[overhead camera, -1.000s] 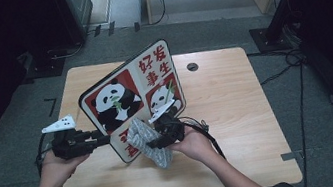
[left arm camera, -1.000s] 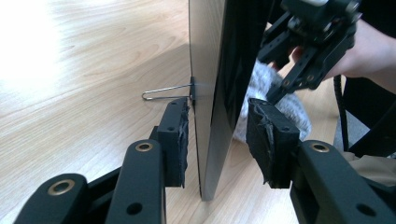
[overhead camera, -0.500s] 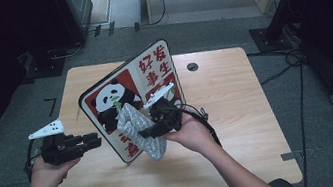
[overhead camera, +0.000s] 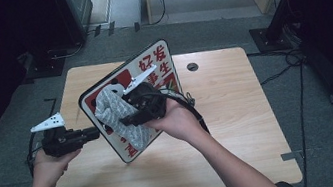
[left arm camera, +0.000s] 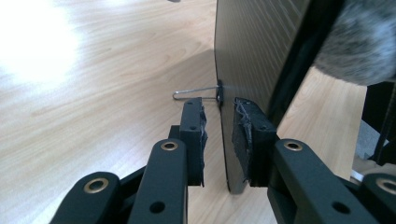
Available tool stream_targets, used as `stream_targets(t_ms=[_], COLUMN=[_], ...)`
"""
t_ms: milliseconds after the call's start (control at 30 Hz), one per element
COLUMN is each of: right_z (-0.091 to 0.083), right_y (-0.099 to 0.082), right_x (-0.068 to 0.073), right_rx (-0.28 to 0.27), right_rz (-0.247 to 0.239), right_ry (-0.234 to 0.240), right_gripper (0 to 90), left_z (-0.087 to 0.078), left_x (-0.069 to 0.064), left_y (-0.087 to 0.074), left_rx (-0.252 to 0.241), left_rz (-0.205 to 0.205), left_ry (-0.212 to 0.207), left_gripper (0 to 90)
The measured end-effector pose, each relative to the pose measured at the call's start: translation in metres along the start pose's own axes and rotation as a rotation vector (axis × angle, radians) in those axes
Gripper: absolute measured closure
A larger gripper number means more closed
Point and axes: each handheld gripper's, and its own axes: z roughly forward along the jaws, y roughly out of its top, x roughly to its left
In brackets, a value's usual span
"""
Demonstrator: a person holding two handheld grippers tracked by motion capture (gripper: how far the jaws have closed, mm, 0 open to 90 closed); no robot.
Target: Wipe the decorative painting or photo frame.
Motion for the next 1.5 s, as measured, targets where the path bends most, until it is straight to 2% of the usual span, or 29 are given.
stream_targets(t_ms=[200, 600, 700, 1200, 1500], right_z=[-0.007, -0.011, -0.009, -0.002, 0.005], right_y=[0.02, 0.048, 0.05, 0.048, 0.042], right_x=[0.004, 0.014, 0.015, 0.019, 0.019], right_rx=[-0.023, -0.023, -0.018, 0.017, 0.041], right_rz=[0.0, -0.001, 0.001, -0.013, -0.024], right_ry=[-0.003, -0.004, -0.01, -0.023, -0.012], right_gripper=[60.6, 60.4, 60.4, 60.8, 60.9], left_z=[0.004, 0.006, 0.005, 0.006, 0.006], left_x=[0.002, 0.002, 0.001, 0.0, 0.0], left_y=[0.007, 0.012, 0.012, 0.012, 0.012], left_rx=[-0.012, -0.033, -0.036, -0.037, -0.037], left_rz=[0.015, 0.027, 0.032, 0.03, 0.034], left_ry=[-0.006, -0.02, -0.033, -0.04, -0.036], left_gripper=[74.3, 73.7, 73.6, 74.7, 74.7])
